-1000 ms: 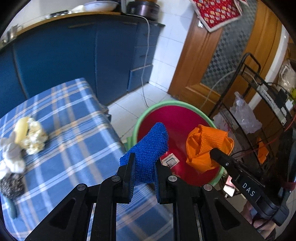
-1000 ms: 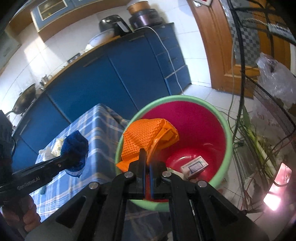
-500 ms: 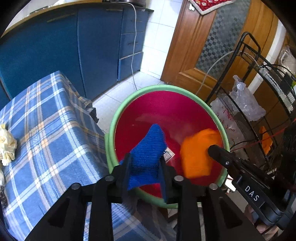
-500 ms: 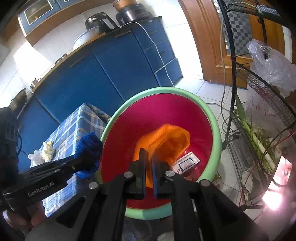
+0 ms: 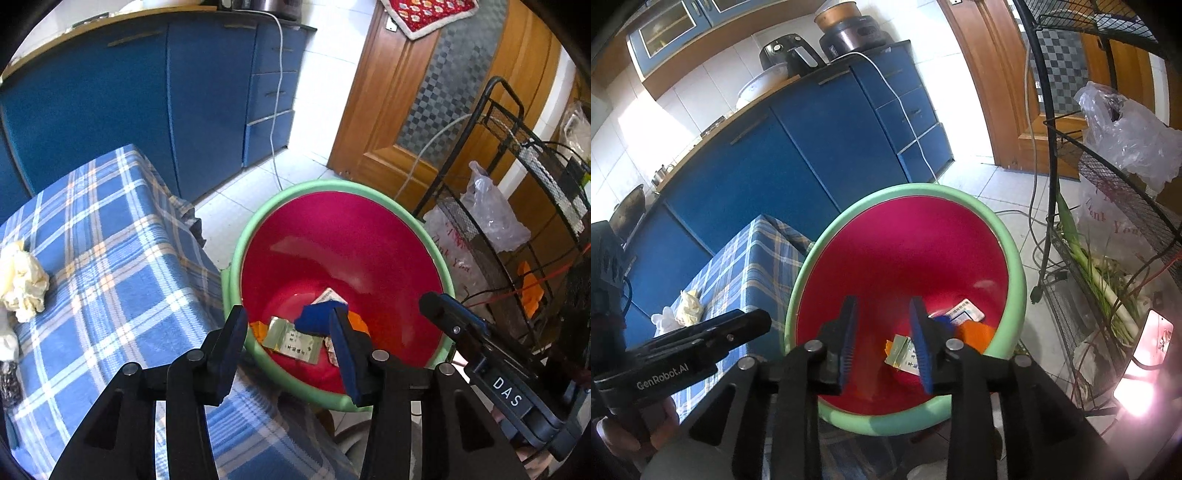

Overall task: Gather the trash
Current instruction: 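Move both open grippers back over the table, then grasp the steel wool scrubber with the left gripper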

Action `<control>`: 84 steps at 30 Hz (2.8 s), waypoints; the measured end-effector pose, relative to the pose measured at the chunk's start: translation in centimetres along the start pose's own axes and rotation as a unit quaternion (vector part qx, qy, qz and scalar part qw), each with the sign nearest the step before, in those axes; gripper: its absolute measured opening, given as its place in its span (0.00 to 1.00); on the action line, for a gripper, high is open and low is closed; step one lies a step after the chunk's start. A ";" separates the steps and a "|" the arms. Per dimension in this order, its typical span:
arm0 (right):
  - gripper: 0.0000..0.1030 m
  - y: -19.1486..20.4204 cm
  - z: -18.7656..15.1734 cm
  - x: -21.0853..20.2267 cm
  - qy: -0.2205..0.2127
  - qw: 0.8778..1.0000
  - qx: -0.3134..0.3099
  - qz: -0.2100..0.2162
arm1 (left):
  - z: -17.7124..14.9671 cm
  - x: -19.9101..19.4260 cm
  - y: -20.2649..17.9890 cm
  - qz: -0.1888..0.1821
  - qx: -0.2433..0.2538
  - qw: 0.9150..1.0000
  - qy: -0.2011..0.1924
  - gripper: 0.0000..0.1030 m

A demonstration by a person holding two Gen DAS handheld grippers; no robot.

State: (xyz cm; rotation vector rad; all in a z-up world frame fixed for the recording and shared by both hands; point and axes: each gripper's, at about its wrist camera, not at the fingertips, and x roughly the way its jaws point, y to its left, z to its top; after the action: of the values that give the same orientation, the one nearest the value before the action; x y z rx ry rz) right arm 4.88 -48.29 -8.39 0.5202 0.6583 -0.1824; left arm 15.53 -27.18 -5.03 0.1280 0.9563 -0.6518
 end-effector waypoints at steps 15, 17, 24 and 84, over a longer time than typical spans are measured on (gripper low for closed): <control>0.39 2.9 -0.9 -2.2 -0.004 1.000 -0.026 -0.009 | -1.4 -4.6 2.0 0.011 -0.025 0.999 -0.035 0.46; 0.40 3.5 -1.1 -2.7 -0.008 0.999 -0.031 -0.006 | -1.7 -5.4 2.4 0.013 -0.029 0.999 -0.041 0.46; 0.43 6.2 -1.8 -4.4 -0.016 0.999 -0.048 0.004 | -2.7 -8.4 4.0 0.026 -0.050 0.996 -0.066 0.46; 0.57 17.3 -6.8 0.0 0.070 0.987 -0.136 0.044 | -10.0 -12.5 23.1 0.133 -0.206 0.966 -0.083 0.50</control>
State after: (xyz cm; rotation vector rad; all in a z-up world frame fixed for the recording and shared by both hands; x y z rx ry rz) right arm 6.75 -29.92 -5.98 0.3009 0.7822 0.0288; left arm 16.47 0.88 -5.05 -0.1645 0.8754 -0.2038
